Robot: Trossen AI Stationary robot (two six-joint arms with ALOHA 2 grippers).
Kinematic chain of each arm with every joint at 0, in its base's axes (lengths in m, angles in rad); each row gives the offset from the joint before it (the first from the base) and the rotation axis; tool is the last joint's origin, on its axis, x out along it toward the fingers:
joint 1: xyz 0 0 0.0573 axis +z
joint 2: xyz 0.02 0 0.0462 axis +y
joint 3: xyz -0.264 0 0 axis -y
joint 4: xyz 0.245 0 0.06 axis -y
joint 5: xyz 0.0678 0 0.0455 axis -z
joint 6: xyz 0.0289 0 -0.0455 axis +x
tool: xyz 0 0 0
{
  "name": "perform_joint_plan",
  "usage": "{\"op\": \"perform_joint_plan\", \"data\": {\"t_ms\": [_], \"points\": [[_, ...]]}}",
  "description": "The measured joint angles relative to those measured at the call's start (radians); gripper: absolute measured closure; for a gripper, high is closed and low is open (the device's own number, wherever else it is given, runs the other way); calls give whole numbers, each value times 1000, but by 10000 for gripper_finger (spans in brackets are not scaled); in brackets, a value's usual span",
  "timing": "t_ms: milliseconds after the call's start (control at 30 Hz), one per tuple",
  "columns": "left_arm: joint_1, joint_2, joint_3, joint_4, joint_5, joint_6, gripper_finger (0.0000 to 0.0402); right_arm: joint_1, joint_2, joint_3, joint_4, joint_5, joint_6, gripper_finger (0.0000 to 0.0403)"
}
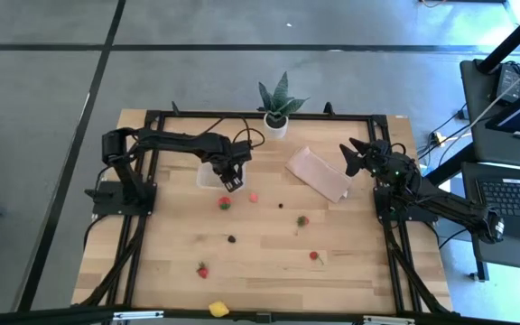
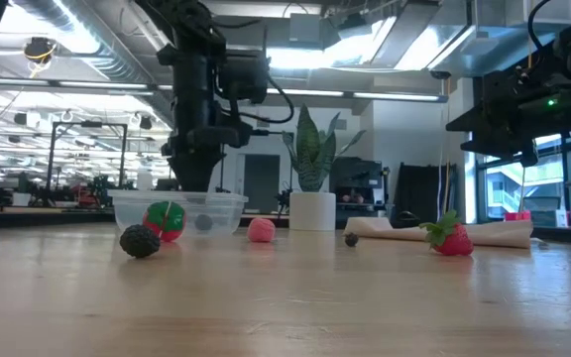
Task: Pick and placing Produce into tupperware
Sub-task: Put the red strawberry into the transparent container
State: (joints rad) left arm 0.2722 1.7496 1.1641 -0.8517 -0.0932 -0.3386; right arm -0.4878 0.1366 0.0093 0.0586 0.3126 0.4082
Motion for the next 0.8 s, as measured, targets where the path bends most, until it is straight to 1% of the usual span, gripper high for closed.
{"op": "perform_joint_plan", "data": {"t_ms": [300,367,433,533,667,800], "points": [[0,0,0,9,-7,-2,290,0,0,0,0,0,1,106],[0,0,0,9,-7,-18,290,0,0,0,0,0,1,106],[0,0,0,9,-8,-18,281,0,0,0,0,0,1,106],[0,0,0,9,-6,-29,251,0,0,0,0,0,0,106],[4,0,0,8,66,-52,191,0,0,0,0,0,0,106],[5,-10,0,-1,56,-53,138,0,0,0,0,0,-1,106]]}}
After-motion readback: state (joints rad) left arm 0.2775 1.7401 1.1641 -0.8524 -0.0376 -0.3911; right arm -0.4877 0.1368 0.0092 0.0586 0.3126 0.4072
